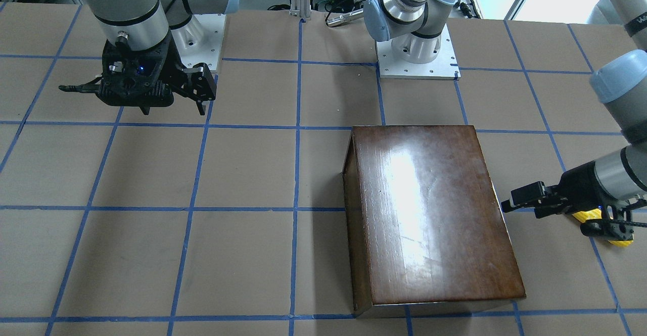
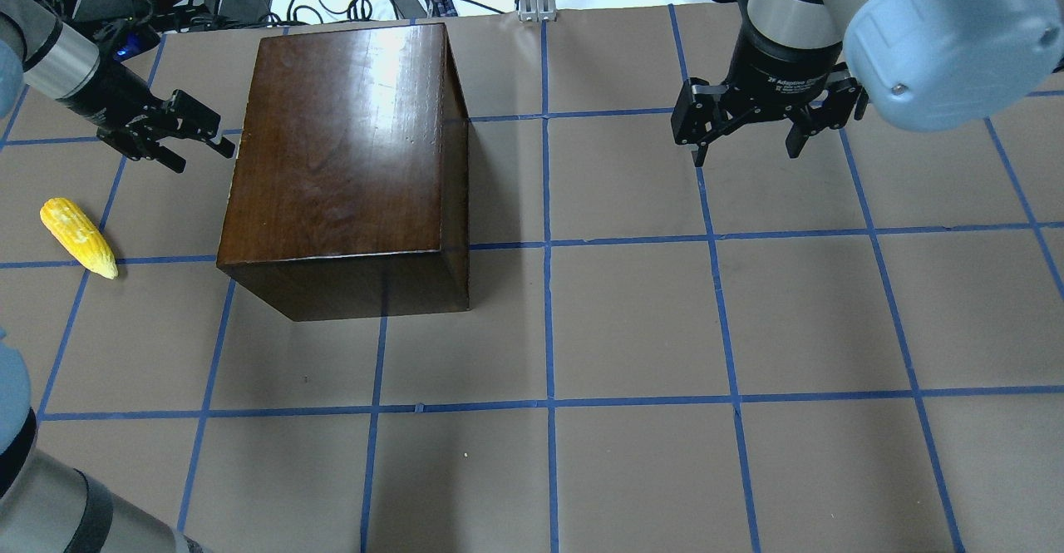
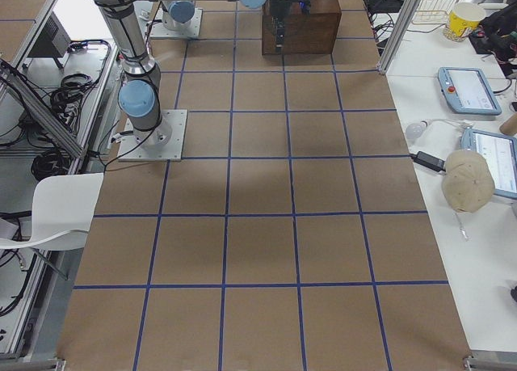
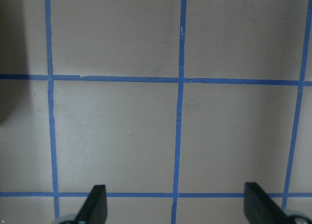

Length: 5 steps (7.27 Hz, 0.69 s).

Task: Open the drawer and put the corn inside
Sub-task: 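Close the left gripper on the white drawer handle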

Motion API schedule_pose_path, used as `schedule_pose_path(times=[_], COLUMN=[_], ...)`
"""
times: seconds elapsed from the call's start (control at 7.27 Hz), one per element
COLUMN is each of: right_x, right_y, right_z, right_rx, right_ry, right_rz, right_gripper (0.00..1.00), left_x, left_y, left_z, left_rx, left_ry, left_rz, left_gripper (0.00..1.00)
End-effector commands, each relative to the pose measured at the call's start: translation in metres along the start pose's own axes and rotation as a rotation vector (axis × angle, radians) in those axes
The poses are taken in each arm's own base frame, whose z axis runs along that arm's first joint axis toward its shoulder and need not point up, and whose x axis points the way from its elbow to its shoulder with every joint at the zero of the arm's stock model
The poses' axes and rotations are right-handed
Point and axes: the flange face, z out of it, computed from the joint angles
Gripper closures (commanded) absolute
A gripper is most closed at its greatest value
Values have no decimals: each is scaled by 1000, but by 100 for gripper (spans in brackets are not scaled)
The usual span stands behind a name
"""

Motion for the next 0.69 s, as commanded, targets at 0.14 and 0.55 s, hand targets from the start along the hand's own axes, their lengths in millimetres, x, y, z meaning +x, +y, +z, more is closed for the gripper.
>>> schedule_pose_path(times=[0.14,0.55], right_x=[0,0], right_y=[0,0], right_z=[0,0], right_rx=[0,0], right_ry=[0,0], right_rz=[0,0], right_gripper=[0,0], left_x=[0,-5], left_y=[3,1], left_z=[11,21], left_rx=[-12,-26], left_ry=[15,23], left_rz=[32,24], left_gripper=[0,0])
